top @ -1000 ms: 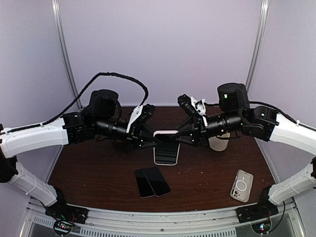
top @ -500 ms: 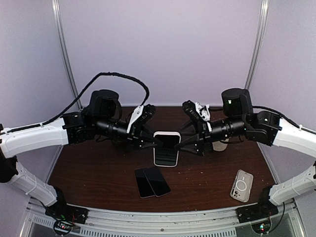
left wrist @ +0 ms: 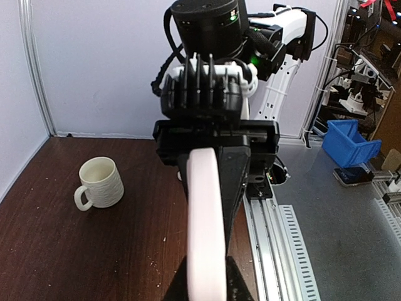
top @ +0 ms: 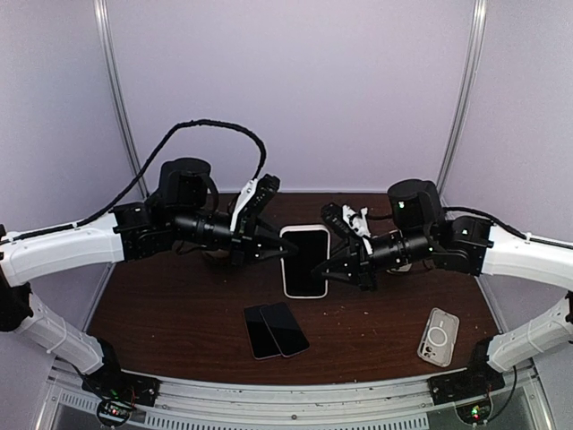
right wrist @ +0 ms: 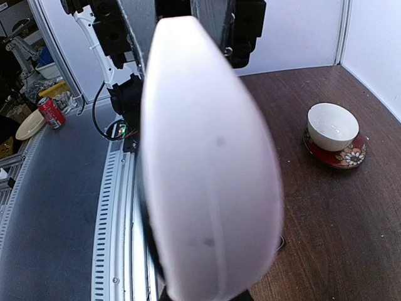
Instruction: Put the phone into the phone case
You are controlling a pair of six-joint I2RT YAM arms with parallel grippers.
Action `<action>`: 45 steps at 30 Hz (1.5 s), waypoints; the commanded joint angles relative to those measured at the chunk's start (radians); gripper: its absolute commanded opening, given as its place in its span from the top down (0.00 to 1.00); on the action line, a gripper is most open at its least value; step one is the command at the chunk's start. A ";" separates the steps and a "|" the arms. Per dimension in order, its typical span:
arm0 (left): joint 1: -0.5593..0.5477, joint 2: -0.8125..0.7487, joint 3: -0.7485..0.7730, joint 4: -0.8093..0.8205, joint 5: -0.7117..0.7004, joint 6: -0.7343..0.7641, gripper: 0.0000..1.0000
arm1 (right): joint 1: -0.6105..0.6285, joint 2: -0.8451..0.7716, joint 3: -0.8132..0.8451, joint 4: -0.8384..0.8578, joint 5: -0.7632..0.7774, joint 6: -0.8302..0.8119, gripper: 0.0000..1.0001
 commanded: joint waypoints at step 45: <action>0.282 0.054 0.015 -0.349 -0.764 -0.186 0.03 | -0.177 0.317 0.203 -0.523 0.159 0.411 1.00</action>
